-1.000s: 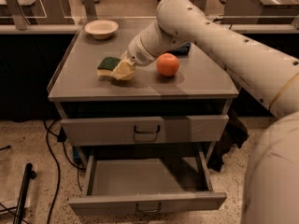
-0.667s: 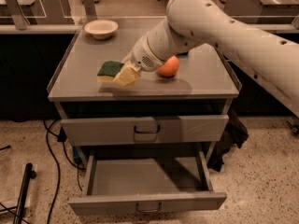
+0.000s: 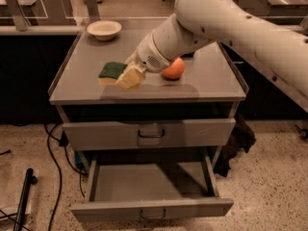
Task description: Place sponge into middle drawer
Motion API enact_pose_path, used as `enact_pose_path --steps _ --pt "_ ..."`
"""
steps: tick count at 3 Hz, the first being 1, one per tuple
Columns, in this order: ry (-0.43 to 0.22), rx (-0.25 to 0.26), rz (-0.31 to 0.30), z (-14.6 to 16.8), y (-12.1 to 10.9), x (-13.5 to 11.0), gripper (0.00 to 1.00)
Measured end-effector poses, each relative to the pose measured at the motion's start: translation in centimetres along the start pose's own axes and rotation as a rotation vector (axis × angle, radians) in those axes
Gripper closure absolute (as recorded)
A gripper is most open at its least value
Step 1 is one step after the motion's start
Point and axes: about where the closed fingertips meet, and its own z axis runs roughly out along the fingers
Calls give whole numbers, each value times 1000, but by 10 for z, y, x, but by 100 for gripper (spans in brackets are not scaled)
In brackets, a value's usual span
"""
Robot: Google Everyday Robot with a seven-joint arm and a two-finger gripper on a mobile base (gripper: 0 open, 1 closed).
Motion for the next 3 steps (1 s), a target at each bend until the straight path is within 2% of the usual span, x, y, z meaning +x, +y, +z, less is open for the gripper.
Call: enact_pose_path --steps 1,2,3 --pt "8 -14 13 -28 30 -8 100" --pt "8 -6 49 -53 65 -8 100" --pt "-9 3 83 -54 99 12 100"
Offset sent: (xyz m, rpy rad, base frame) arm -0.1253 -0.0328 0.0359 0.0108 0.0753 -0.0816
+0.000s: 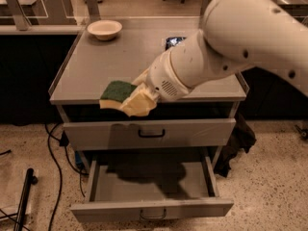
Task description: Place sponge into middle drawer
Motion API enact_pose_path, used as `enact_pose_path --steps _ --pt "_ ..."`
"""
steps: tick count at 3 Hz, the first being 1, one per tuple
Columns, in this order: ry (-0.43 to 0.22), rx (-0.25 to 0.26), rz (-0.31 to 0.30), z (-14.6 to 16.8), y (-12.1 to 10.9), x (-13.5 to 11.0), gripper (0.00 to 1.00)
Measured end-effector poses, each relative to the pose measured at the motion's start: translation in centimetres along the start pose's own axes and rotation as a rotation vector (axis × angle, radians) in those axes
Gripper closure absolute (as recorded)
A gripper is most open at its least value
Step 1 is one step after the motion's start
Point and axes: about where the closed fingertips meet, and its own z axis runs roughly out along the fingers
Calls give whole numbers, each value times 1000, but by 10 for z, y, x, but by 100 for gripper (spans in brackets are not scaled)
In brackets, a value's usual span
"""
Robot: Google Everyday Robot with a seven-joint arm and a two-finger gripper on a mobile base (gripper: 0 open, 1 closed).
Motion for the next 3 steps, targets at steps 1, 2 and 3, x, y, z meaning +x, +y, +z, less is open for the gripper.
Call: enact_pose_path --steps 1,2,3 --pt "-29 10 77 20 16 42 100" --pt "-27 -16 195 48 26 92 100" --pt "-23 -19 191 49 28 92 100"
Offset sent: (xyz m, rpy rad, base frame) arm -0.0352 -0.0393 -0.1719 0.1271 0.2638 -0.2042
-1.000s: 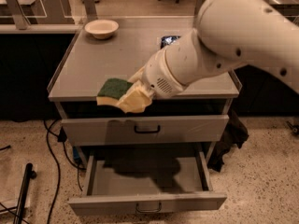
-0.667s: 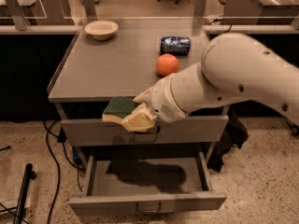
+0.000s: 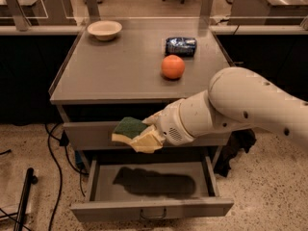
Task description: Place sponge into middle drawer
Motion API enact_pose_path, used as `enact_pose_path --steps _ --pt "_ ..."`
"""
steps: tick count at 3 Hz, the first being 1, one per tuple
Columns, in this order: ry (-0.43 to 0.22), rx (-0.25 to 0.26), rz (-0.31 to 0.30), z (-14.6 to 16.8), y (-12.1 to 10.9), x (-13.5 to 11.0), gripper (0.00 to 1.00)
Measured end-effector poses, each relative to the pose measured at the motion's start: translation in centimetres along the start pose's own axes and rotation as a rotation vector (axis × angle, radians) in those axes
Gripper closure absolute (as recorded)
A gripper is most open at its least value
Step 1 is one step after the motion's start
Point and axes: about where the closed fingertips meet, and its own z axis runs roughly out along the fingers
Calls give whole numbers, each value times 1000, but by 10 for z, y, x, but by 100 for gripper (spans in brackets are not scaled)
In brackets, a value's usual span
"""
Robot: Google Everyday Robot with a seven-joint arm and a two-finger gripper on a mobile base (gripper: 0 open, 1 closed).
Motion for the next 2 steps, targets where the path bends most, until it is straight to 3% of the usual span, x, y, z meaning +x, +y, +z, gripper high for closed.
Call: enact_pose_path --steps 1,2 --pt "40 -14 -18 7 1 15 100" --pt "68 -35 -39 23 4 51 100"
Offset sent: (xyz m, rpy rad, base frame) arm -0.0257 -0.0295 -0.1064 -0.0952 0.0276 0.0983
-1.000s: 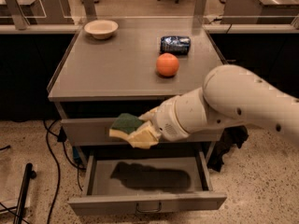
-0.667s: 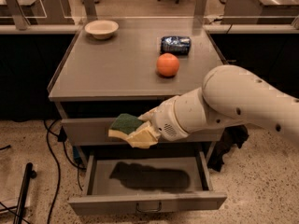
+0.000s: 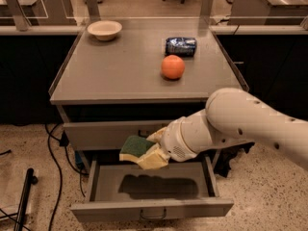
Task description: Place sponge into middle drawer
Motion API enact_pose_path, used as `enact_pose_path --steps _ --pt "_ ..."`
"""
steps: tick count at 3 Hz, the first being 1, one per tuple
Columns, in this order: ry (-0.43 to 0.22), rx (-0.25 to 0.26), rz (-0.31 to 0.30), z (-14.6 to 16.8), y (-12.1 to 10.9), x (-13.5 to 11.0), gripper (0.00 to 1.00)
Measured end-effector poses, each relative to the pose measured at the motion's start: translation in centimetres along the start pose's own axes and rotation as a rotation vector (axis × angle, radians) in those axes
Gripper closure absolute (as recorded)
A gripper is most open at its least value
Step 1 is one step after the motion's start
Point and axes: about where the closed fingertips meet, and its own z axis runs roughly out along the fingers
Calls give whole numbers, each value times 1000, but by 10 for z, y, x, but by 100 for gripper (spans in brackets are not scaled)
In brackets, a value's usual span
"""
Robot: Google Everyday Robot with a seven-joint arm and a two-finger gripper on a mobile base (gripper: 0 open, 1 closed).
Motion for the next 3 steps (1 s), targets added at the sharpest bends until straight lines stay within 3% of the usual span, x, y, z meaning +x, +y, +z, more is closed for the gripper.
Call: enact_pose_path --steps 2,3 --pt "4 -38 -36 58 -4 88 100" --pt "14 -97 -4 101 -12 138 100"
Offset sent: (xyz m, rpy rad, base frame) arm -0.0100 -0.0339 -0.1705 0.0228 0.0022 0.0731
